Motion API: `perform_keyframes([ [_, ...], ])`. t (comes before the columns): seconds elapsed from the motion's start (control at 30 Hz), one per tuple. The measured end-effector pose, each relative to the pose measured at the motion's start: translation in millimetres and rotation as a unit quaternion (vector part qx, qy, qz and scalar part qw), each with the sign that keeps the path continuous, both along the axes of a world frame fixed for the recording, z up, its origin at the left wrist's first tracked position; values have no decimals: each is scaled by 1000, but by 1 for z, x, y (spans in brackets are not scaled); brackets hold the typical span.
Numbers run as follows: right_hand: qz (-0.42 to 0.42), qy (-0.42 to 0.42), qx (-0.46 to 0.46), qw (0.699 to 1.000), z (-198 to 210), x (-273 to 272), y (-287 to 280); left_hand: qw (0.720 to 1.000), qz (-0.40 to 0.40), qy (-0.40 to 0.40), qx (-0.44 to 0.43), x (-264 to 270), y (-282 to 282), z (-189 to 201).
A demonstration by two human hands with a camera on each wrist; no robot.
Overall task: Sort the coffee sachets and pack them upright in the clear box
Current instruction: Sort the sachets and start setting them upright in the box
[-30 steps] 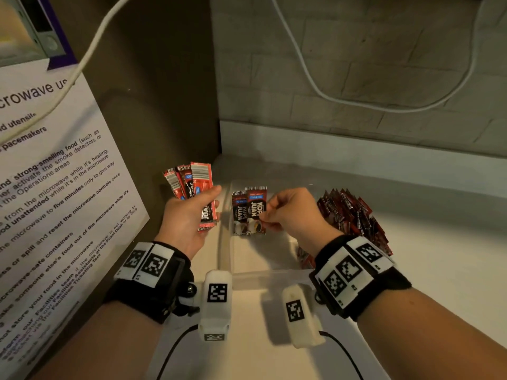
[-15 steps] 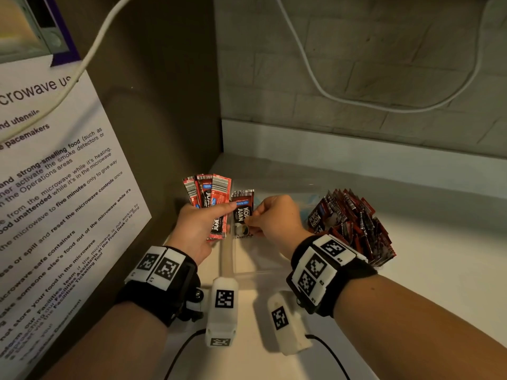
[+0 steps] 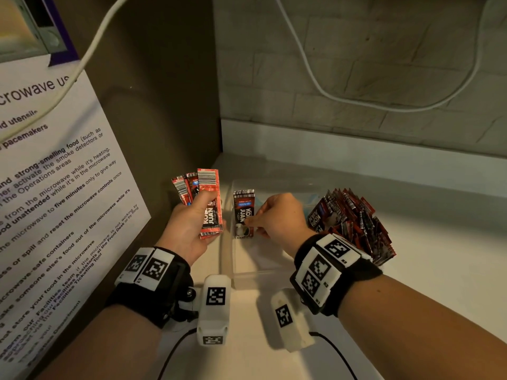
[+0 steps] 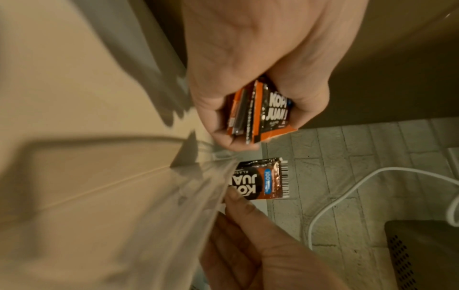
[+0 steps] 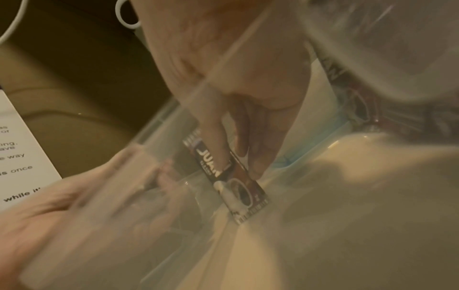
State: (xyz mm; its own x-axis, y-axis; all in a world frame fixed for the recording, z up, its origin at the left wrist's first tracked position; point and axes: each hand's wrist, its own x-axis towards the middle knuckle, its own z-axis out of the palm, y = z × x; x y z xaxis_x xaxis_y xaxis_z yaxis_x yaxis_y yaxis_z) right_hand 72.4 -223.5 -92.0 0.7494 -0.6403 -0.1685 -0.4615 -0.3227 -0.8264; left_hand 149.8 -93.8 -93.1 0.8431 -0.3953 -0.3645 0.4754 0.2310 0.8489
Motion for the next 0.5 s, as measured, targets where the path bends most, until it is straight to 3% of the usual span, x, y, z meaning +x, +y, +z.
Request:
perform_keyframes([
  [0.1, -16, -14, -1, 1000, 6, -4, -4, 1000, -12, -13, -3, 2, 1, 0],
  [0.2, -54, -122, 30, 991, 20, -11, -2, 997, -56, -45, -38, -1, 3, 5],
  [0.27, -8, -171, 119, 978, 34, -15, 2, 990, -95, -69, -72, -4, 2, 7],
  [0.37, 100, -147, 218, 960, 51, -19, 10, 979, -140, -102, -104, -11, -2, 12],
  [0.5, 126, -183, 299, 928, 63, -23, 15, 964, -172, -86, -185, -14, -6, 16],
])
